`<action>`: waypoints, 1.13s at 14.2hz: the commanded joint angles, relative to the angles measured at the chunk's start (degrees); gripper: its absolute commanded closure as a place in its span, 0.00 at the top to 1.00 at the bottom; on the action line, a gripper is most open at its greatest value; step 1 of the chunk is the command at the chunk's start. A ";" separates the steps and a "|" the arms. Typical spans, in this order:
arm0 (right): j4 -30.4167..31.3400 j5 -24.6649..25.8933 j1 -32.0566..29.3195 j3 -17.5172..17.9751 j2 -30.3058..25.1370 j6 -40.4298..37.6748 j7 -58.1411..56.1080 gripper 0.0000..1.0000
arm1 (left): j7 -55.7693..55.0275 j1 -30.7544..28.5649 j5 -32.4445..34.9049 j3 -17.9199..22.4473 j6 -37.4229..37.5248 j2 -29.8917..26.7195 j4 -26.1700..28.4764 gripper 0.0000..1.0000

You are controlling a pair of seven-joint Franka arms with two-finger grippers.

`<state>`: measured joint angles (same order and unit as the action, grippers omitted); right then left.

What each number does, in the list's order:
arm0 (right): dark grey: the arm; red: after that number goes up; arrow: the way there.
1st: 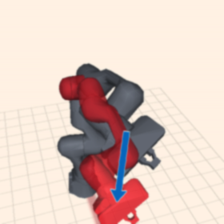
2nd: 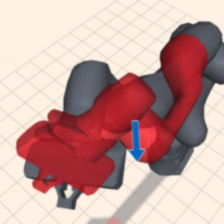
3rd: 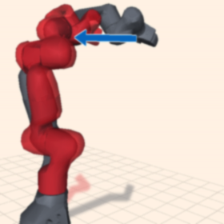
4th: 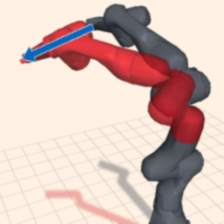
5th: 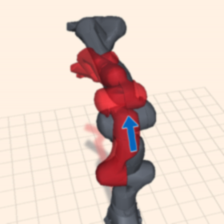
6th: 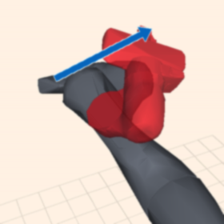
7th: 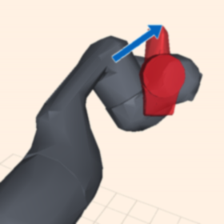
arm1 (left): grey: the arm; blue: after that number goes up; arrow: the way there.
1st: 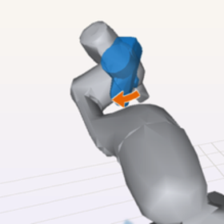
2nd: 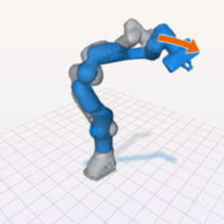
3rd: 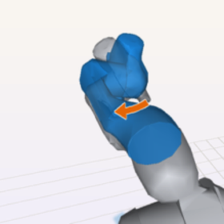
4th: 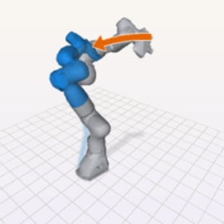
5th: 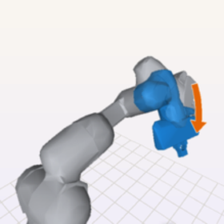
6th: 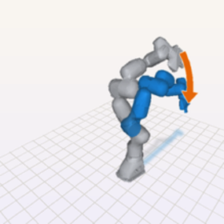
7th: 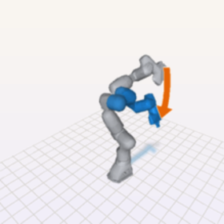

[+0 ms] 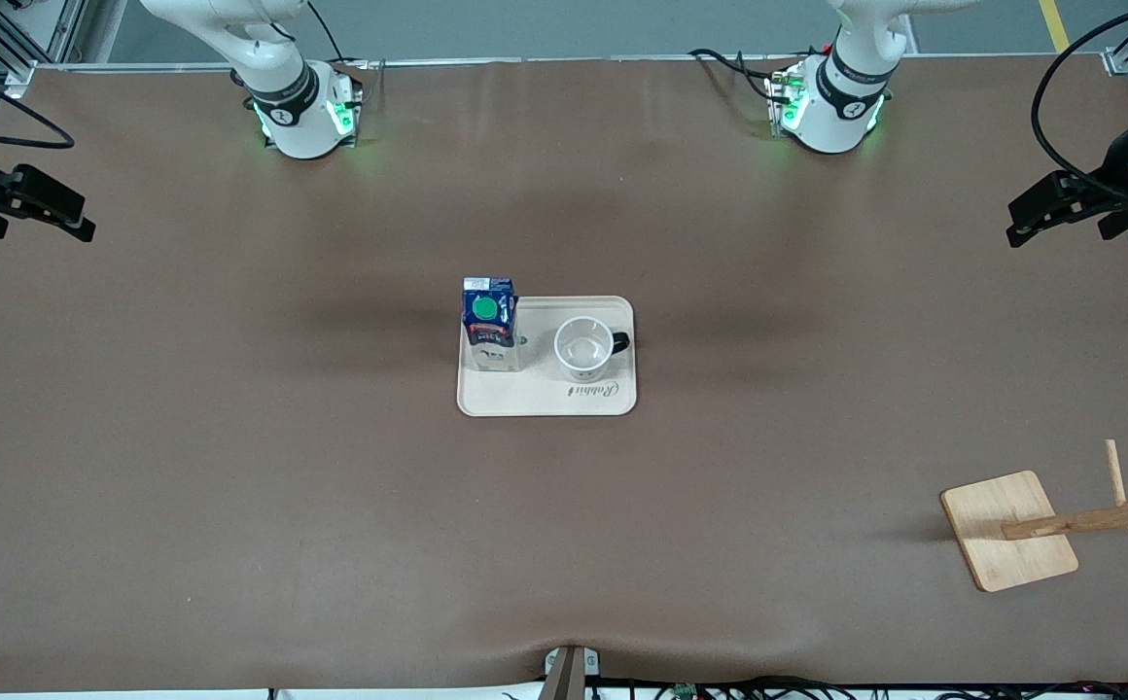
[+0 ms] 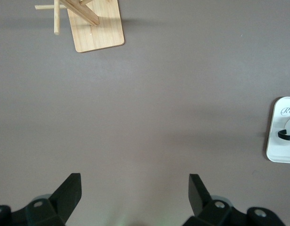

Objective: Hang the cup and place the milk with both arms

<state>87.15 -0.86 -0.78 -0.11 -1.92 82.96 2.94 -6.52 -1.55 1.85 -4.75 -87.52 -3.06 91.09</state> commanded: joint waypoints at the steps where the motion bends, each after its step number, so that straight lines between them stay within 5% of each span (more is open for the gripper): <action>1: 0.30 -0.37 -0.97 0.28 -0.45 0.19 -0.39 1.00 | 0.63 -0.04 0.87 -0.17 1.12 0.42 -1.26 1.00; 10: 0.30 -0.37 -0.97 0.28 -0.19 0.19 -0.39 1.00 | -0.86 1.10 0.00 -0.96 1.12 6.13 -6.18 1.00; 16: 0.30 -0.37 -1.59 0.28 -0.19 0.19 -0.48 1.00 | -14.90 7.60 -1.15 -5.97 -5.09 13.07 -6.10 1.00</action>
<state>87.20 -0.86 -1.30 -0.39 -1.80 82.96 2.94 -17.01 4.08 1.34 -10.15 -90.28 7.02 86.87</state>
